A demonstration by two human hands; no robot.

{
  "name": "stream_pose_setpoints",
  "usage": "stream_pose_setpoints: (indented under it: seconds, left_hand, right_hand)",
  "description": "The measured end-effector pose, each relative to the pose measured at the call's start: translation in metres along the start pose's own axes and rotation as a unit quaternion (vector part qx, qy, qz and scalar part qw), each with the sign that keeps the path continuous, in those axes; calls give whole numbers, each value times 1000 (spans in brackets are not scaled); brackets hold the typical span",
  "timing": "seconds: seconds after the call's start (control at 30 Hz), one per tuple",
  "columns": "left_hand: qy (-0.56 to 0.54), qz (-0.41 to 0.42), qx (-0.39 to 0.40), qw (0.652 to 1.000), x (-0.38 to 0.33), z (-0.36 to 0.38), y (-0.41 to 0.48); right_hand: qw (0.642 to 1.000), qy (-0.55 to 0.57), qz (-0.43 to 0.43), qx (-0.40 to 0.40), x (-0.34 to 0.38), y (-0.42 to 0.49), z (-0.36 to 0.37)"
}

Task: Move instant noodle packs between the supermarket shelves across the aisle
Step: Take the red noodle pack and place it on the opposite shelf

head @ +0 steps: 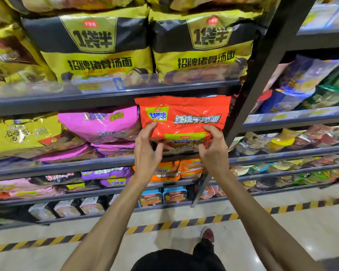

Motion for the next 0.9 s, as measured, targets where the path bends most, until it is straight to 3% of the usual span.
stream_pose_setpoints:
  seconds: [0.43,0.73,0.9]
  left_hand:
    - [-37,10,20,999,-6,18,19]
    - [-19,22,4,1000,-6,24,25]
    - [-7,0,35,999,-2,33,26]
  right_hand:
    - [988,100,98,63,-10,25,11]
    - [989,70,122,37,-16,28,17]
    - [987,52,134,71,-24,31,22]
Point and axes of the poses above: each hand's wrist, its own y-axis towards the middle knuckle, its own z-axis out of the palm, x = y × z, the point moved 6 cm from there along y, towards the middle knuckle, and after that the axes turned 10 degrees about -x, right-handed, at the moved point
